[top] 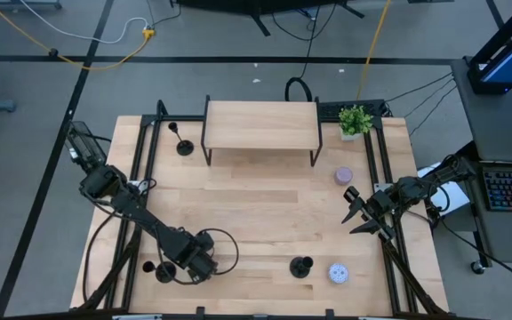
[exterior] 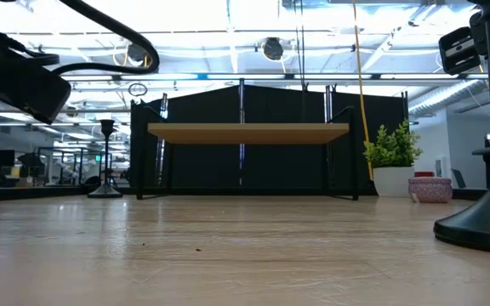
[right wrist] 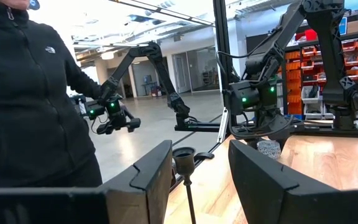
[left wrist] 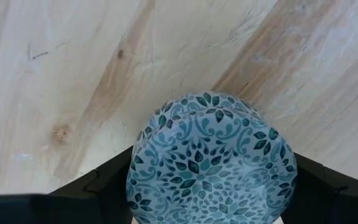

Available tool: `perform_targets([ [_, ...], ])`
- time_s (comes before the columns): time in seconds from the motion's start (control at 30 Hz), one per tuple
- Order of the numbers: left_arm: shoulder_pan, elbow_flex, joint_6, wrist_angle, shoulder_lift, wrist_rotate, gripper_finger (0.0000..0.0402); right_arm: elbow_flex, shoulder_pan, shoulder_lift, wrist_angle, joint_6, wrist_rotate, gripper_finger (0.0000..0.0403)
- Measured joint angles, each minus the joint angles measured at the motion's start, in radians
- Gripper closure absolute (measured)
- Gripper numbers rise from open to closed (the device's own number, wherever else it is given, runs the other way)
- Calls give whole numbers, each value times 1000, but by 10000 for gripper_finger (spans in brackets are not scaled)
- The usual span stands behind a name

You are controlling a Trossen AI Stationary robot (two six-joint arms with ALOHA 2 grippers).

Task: Pick & Place candle stick holders
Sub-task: Put the blue patterned scented candle on the shelf

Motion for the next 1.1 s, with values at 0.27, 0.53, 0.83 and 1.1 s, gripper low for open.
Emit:
perform_targets([
  [0.27, 39, 0, 13, -4, 0, 0, 109, 0, 0, 0, 0, 0, 0, 252],
  [0.53, 111, 0, 72, -4, 0, 2, 104, 0, 0, 0, 25, 0, 3, 252],
  [0.83, 202, 16, 213, -6, 0, 15, 110, 0, 0, 0, 46, 0, 3, 252],
  [1.1, 291, 155, 401, -92, 0, -54, 96, 0, 0, 0, 45, 0, 3, 252],
])
